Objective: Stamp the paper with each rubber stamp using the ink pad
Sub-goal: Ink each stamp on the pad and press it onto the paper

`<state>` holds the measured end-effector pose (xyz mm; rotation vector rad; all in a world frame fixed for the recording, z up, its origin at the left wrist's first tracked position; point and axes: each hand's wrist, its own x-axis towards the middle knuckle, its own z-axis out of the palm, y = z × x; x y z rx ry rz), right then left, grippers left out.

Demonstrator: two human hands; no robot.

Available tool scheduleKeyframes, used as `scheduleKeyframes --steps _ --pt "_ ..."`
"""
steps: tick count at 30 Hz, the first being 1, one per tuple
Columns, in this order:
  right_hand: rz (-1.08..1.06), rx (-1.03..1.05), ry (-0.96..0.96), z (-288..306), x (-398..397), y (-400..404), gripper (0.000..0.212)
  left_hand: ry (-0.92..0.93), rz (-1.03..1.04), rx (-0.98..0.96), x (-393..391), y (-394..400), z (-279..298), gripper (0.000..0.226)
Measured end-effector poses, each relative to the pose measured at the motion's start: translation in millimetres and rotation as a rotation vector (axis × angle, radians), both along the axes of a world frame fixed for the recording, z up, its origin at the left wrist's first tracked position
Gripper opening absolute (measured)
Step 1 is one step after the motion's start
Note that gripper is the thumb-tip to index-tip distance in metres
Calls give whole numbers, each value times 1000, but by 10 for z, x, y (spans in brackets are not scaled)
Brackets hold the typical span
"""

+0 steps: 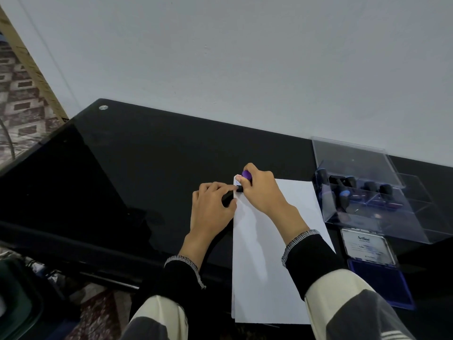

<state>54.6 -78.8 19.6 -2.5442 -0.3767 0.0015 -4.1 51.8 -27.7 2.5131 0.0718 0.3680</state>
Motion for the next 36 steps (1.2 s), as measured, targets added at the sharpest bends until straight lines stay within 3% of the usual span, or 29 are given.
scheduleKeyframes --steps 15,21,36 --pt "-54 80 32 -13 32 36 26 -10 29 57 37 -11 -58 30" --pt "-71 77 -18 -80 -44 36 25 35 25 24 27 1 -53 47" --pt "-83 91 -25 -103 -86 39 25 21 0 20 28 4 -43 40"
